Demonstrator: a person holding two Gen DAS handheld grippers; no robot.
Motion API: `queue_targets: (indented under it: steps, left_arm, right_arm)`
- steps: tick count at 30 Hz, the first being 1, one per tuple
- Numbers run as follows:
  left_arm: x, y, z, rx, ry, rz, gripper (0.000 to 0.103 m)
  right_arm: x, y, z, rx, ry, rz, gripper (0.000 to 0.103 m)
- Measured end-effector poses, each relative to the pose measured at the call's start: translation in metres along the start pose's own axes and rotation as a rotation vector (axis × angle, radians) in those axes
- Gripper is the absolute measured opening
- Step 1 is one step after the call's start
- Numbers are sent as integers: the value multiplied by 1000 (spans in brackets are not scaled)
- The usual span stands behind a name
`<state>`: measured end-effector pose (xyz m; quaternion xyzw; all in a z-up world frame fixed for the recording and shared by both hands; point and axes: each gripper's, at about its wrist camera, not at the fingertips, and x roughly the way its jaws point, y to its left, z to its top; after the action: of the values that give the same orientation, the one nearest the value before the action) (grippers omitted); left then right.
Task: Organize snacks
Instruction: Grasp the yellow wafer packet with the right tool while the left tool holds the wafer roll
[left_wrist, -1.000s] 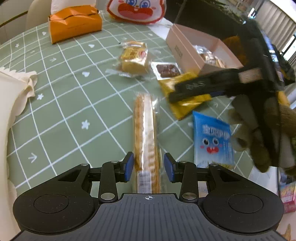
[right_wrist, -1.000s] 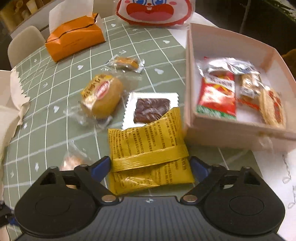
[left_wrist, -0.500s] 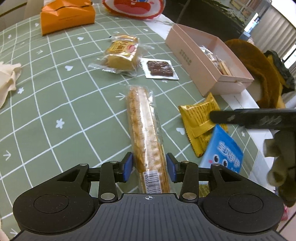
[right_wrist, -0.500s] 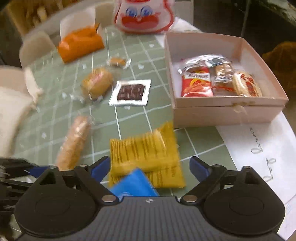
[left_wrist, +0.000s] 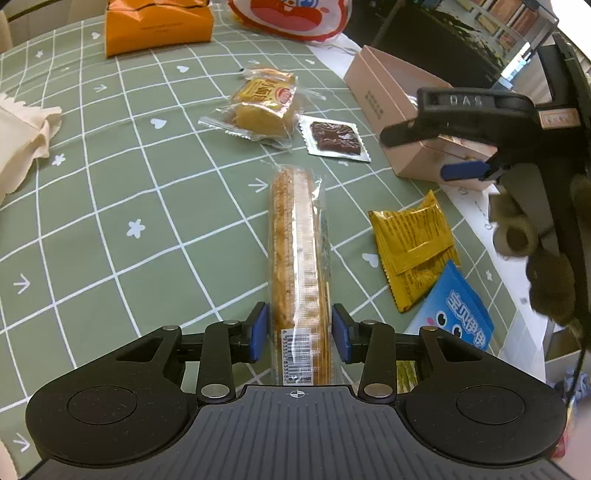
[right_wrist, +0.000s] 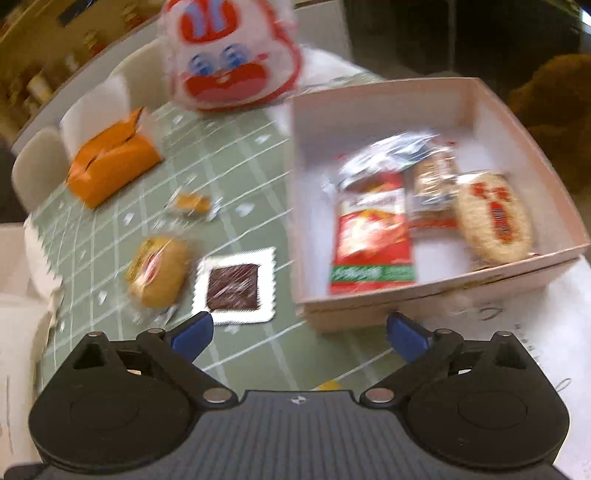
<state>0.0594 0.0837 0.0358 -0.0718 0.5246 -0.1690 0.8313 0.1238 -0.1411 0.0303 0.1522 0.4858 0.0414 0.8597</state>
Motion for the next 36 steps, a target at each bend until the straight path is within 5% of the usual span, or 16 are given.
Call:
queue_targets:
  steps: [5,14,18,23,26,32,36]
  left_arm:
    - [0,-1,0,1,0,1,43]
    - [2,-3,1,0,3,-1,42]
    - [4,-6,0,-1,-1,14,43]
    - [4,-9,-1,-7,-6,23,42]
    - [5,-10,-1,-1,-6,33,42]
    - [7,-9,3,-21,-9,27,42]
    - [13,-8,15,-38,-13,34,42]
  right_arm:
    - [-10,21,-39,-133,58,7,100]
    - [-32,10,-118,-433,108,-205,103]
    - [-41,-13,-110,-335,71,-270,102]
    - [-43,-33,-88,34,70,-12,102]
    - [-28,-19,-75,175,54,21,102]
    - [1,22,-59,45,26,-144,102]
    - [-7,18,-67,-72,30,-168,81]
